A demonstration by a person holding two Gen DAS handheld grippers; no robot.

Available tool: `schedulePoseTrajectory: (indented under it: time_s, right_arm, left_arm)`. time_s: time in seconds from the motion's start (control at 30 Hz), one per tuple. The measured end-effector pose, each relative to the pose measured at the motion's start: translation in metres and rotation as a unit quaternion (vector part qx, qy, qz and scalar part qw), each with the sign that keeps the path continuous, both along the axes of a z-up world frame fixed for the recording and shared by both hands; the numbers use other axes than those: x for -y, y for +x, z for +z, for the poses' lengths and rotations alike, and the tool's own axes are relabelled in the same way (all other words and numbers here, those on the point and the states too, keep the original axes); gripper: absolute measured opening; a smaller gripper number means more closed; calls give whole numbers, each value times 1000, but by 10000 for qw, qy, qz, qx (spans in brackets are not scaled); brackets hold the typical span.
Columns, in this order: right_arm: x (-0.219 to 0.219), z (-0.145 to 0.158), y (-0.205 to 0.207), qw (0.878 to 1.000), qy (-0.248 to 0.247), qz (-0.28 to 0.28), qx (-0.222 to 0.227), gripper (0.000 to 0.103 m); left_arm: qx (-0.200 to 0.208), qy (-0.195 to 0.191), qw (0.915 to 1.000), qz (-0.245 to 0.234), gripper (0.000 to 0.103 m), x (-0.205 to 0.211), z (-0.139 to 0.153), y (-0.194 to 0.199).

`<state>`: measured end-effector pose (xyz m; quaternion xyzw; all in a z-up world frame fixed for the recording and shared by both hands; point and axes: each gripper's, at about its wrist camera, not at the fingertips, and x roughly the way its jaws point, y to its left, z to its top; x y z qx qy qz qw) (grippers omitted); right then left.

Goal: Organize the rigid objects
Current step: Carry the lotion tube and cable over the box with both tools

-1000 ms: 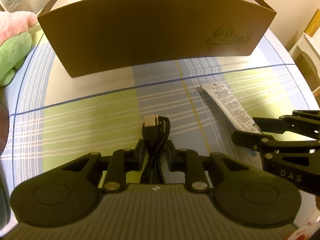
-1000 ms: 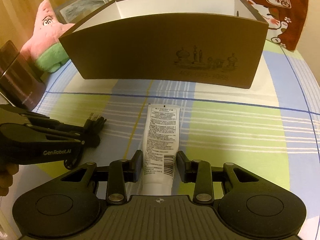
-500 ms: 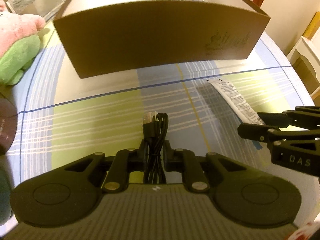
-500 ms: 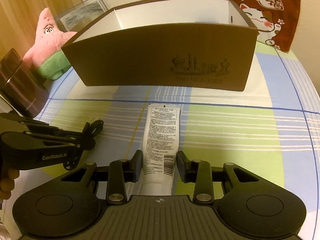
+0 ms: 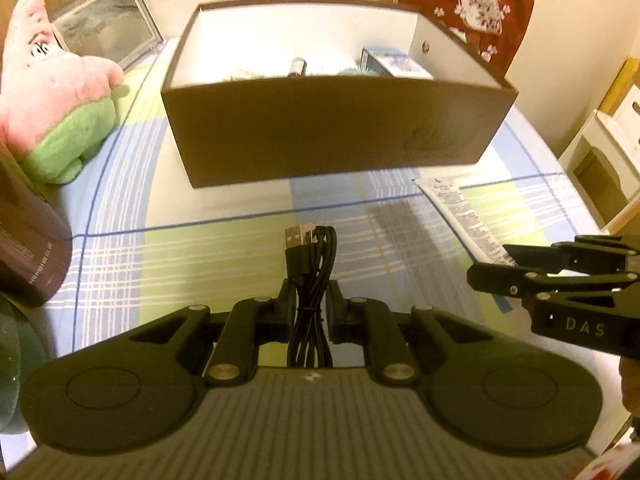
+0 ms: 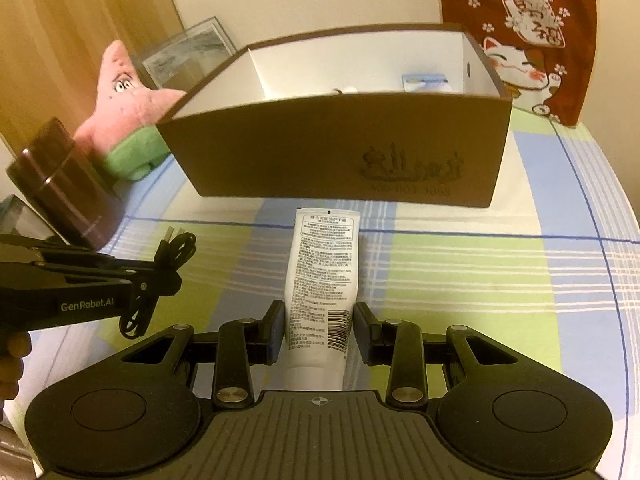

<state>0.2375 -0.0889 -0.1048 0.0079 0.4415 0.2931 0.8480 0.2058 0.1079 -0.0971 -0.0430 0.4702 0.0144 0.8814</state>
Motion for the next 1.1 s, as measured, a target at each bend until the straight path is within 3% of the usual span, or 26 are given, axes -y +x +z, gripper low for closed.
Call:
schedulePoseTrajectory:
  time_s: [0.53,1.1]
  right_arm:
    - [4,52,-1,9981,414,64,458,37]
    - [-19,99,85,9926,826,-51,886,37]
  left_arm:
    - [562,48,9984,33,13,-2,58,4]
    - [1057,210,9942,-44,13,-13,105,88]
